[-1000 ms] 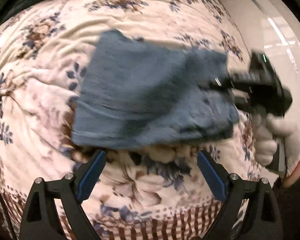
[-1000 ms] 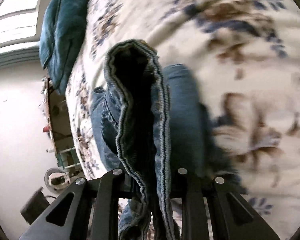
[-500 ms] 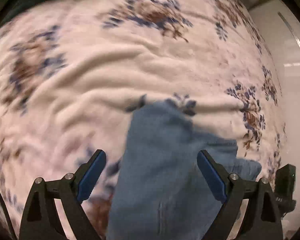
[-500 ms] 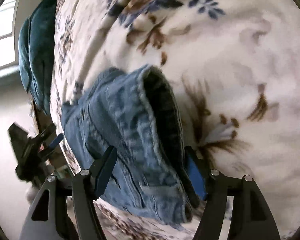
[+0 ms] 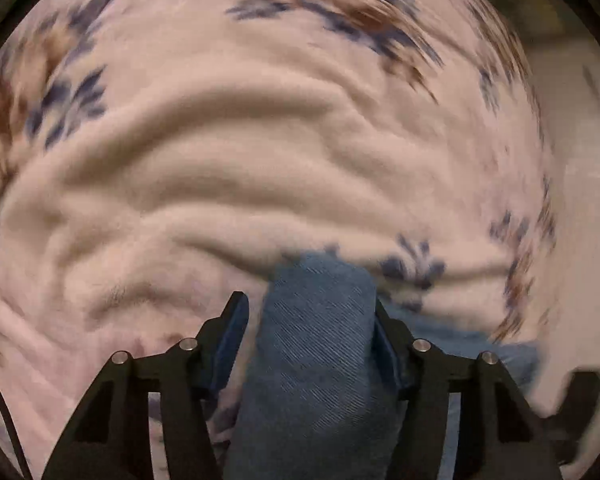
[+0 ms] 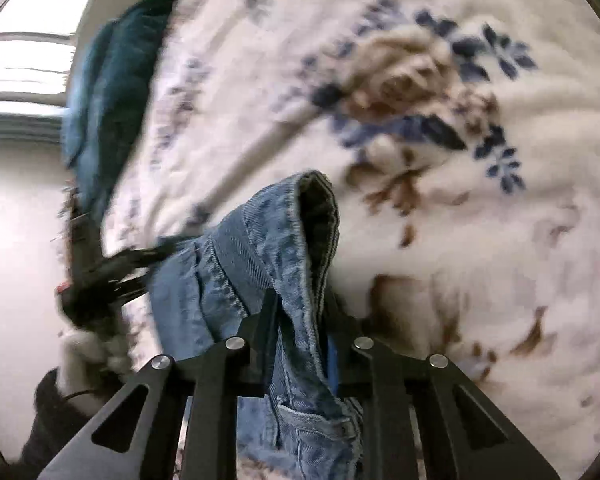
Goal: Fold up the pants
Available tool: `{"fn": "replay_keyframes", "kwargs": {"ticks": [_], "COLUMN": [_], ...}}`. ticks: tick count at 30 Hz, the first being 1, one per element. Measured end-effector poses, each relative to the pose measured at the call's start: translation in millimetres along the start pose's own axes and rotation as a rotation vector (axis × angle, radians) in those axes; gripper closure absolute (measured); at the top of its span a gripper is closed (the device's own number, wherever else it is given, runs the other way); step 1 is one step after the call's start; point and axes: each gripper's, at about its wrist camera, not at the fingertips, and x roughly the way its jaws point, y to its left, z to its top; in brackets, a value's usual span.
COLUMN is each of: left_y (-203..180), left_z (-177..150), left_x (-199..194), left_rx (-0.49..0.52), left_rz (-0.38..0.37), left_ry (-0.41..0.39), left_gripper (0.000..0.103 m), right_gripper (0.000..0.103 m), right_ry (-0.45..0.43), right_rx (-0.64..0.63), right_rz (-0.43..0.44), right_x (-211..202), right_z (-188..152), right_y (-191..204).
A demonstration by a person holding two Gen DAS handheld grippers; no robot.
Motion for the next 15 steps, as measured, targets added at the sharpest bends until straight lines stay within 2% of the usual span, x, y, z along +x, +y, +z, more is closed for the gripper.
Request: {"fn": "replay_keyframes", "kwargs": {"ticks": [3,4,6,7,8,10,11,13,15], "left_y": [13,14,16,16,15,12,7,-3,-11], "left_z": [2,2,0,-1,-3,-4,-4,3,4], "left_x": [-4,-10,-30,-39,-52,-57,-53,-32,-3], "left_rx": [-0.086,-0.095,-0.1,-0.096,-0.085,-0.054,-0.024,0.059,0.133], "left_rz": [-0.105,-0.133,-0.187,-0.208,-0.215,-0.172,-0.144,-0.025,0.041], "left_ry": [0.007,0.002,-0.045,-0.068,-0.097,-0.1,-0.076,0.024,0.101], "left_gripper": [0.041,0.04,0.028,0.024,0.02,0.018,0.018,0.018,0.021], "right_gripper": [0.076,0.059,0.037,0.03,0.029,0.029,0.029,0.029,0.029], "right_ry": [0.087,0.095,0.091,0.076,0.07,0.083,0.094,0.136,0.168], "right_rx": [0.074,0.093,0.092,0.079,0.07,0.07,0.081,0.096,0.093], "right_rz": [-0.012,-0.018,-0.045,-0.052,-0.06,-0.066,-0.059,-0.044,-0.026], "right_x": [20,20,12,1,-4,-11,-12,-9,-3], "right_z": [9,8,7,1,-1,-13,-15,-26,-35], "right_y": [-20,-23,-25,-29,-30,-34,-38,-45,-47]}}
